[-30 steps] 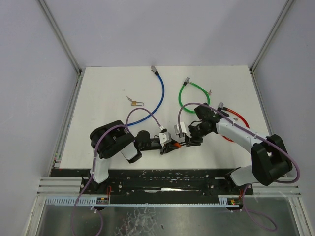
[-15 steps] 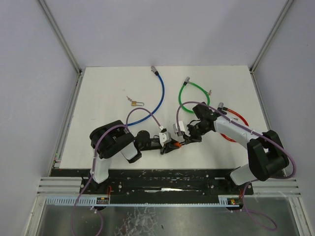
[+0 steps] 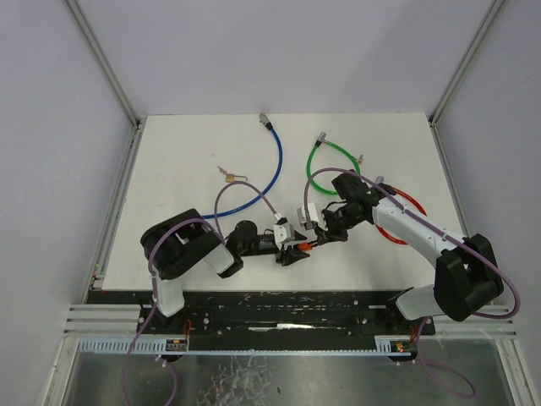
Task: Lock with the key
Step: Lock the lock.
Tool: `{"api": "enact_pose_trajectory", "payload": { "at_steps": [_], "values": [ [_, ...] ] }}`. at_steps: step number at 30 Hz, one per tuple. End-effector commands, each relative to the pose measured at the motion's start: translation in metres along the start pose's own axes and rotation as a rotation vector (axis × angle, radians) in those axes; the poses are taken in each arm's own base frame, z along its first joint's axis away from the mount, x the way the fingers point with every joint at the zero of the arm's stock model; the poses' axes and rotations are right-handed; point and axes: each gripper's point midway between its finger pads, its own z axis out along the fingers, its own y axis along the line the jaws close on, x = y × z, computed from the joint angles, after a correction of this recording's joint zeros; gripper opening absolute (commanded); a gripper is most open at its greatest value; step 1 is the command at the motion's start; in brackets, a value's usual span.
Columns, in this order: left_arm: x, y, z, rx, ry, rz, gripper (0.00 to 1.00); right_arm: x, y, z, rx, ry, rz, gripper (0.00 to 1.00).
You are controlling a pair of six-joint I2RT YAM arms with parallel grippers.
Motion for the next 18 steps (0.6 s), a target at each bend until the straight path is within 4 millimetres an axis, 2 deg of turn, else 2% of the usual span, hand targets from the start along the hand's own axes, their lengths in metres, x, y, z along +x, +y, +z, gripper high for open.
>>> {"api": "enact_pose_trajectory", "payload": {
  "at_steps": [1, 7, 11, 15, 16, 18],
  "values": [
    [-0.003, 0.003, -0.003, -0.011, 0.022, 0.013, 0.55, -0.024, -0.002, -0.010, 0.012, -0.032, -0.037, 0.00],
    [0.002, 0.007, -0.004, -0.028, 0.079, 0.000, 0.56, -0.022, -0.002, -0.007, 0.006, -0.005, -0.040, 0.00],
    [0.006, 0.007, -0.002, -0.018, 0.105, -0.005, 0.46, -0.024, -0.001, -0.007, 0.002, -0.004, -0.038, 0.00],
    [0.006, 0.006, 0.000, -0.002, 0.105, -0.009, 0.41, -0.025, 0.000, -0.006, -0.005, -0.009, -0.036, 0.00],
    [0.004, 0.005, 0.001, 0.008, 0.101, -0.011, 0.37, -0.026, 0.001, -0.006, -0.009, -0.015, -0.035, 0.00],
    [0.002, 0.001, 0.004, 0.038, 0.097, -0.016, 0.18, -0.030, 0.004, -0.005, -0.029, -0.041, -0.031, 0.00]
  ]
}}
